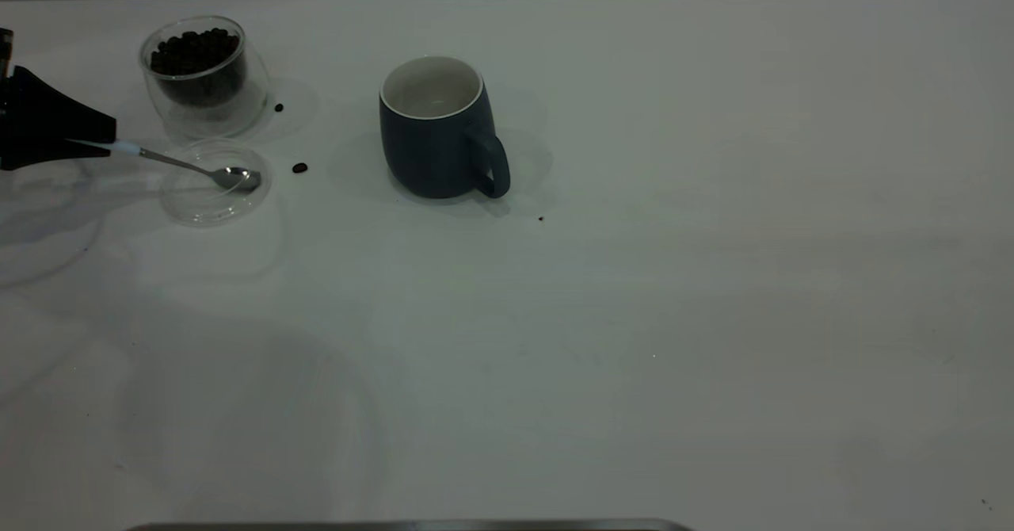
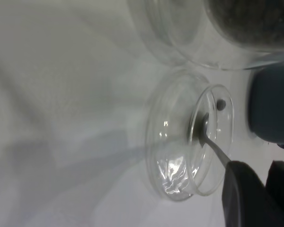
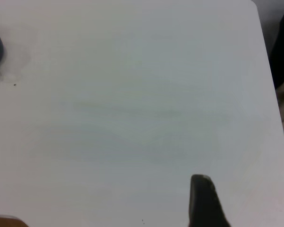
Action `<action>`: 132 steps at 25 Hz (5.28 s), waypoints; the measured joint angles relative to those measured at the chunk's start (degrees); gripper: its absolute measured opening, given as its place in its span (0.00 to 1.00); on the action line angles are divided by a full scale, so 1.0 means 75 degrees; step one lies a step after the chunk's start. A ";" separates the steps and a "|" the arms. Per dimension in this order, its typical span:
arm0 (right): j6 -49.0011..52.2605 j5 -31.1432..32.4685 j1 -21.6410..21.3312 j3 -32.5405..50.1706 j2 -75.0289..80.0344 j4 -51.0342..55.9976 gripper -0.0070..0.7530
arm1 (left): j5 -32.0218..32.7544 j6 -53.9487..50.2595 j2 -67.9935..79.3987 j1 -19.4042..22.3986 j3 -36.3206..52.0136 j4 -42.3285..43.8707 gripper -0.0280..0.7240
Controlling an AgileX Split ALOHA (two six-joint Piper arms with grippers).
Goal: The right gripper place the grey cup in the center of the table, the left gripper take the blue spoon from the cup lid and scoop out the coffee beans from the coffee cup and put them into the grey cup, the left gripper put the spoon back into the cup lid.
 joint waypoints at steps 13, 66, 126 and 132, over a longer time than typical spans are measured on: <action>0.0000 0.0000 0.0000 0.0000 0.0000 0.0000 0.54 | 0.0001 0.0031 0.0064 -0.0006 0.0000 -0.0039 0.21; 0.0001 0.0000 0.0000 0.0000 0.0000 0.0000 0.54 | -0.0009 0.0205 -0.2859 0.0836 0.0000 -0.1234 0.76; 0.0001 0.0000 0.0000 0.0000 0.0000 0.0000 0.54 | 0.1459 -0.7525 -1.4676 -0.3054 0.4966 0.8321 0.76; 0.0001 0.0000 0.0000 0.0000 0.0000 0.0000 0.54 | 0.1459 -0.7547 -1.6373 -0.3054 0.6091 0.8348 0.76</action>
